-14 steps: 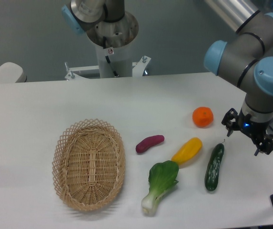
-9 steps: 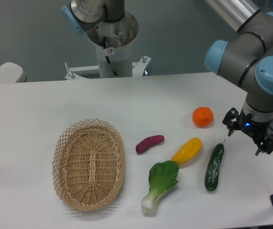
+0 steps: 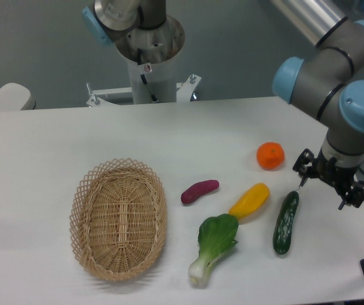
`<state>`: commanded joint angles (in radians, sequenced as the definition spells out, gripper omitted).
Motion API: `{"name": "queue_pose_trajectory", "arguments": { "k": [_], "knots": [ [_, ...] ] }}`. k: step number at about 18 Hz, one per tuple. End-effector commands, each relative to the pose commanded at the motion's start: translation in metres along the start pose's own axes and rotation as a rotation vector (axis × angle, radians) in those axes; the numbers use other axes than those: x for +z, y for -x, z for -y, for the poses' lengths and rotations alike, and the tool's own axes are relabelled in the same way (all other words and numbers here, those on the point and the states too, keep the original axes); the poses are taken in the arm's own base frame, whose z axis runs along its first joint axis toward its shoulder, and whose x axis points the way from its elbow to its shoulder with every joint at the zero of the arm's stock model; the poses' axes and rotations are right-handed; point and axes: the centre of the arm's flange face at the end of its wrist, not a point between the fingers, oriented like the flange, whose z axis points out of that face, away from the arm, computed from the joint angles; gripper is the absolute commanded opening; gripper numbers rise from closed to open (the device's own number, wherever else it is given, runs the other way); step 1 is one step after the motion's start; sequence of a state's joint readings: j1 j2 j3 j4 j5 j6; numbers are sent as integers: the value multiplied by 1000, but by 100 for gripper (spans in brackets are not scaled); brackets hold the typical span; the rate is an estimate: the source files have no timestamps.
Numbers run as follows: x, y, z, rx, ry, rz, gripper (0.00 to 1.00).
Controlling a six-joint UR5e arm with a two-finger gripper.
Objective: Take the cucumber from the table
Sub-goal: 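Open the gripper and position it above the dark green cucumber, then lower the open gripper down onto the cucumber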
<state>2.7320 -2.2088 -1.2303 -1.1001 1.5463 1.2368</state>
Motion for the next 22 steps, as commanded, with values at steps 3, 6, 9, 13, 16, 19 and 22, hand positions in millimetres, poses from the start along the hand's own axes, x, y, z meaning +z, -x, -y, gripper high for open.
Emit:
{"name": "queue_pose_trajectory", "arguments": {
  "k": [3,6,9,13,16,19,22],
  "knots": [
    [22,6,3,-86,-4,2,100],
    [41,10,5,-229,-17,19,100],
    [55,6,14,-241,-24,27,100],
    [72,-11,33,-210,-12,1,100],
    [81,-26,39,-187,1,-22,100],
    [91,-39,44,-171,8,-34,100],
    [97,-43,42,-169,7,-28,100]
  ]
}}
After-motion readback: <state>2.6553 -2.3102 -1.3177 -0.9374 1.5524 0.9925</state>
